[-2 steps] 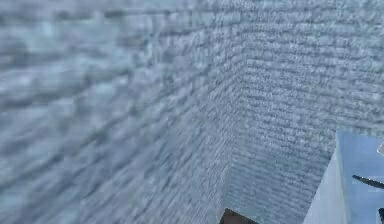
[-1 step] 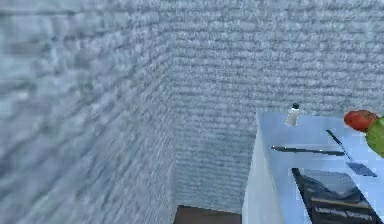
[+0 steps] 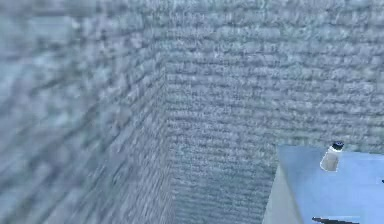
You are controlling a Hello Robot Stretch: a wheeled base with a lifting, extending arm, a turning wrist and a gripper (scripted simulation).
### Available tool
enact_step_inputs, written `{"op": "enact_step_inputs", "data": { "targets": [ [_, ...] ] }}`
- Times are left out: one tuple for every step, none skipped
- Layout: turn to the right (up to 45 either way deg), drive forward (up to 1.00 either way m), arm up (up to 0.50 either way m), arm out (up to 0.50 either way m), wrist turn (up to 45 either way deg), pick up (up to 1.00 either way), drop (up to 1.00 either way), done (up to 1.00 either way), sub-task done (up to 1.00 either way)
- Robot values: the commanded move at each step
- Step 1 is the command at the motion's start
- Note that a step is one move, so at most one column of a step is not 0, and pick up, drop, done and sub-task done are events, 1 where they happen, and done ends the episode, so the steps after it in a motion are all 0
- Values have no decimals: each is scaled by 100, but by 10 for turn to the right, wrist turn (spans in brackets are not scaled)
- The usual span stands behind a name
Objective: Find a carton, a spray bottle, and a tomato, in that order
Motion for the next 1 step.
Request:
{"op": "enact_step_inputs", "data": {
  "targets": [
    [450,0,0,0,0,0,0,0,0]
  ]
}}
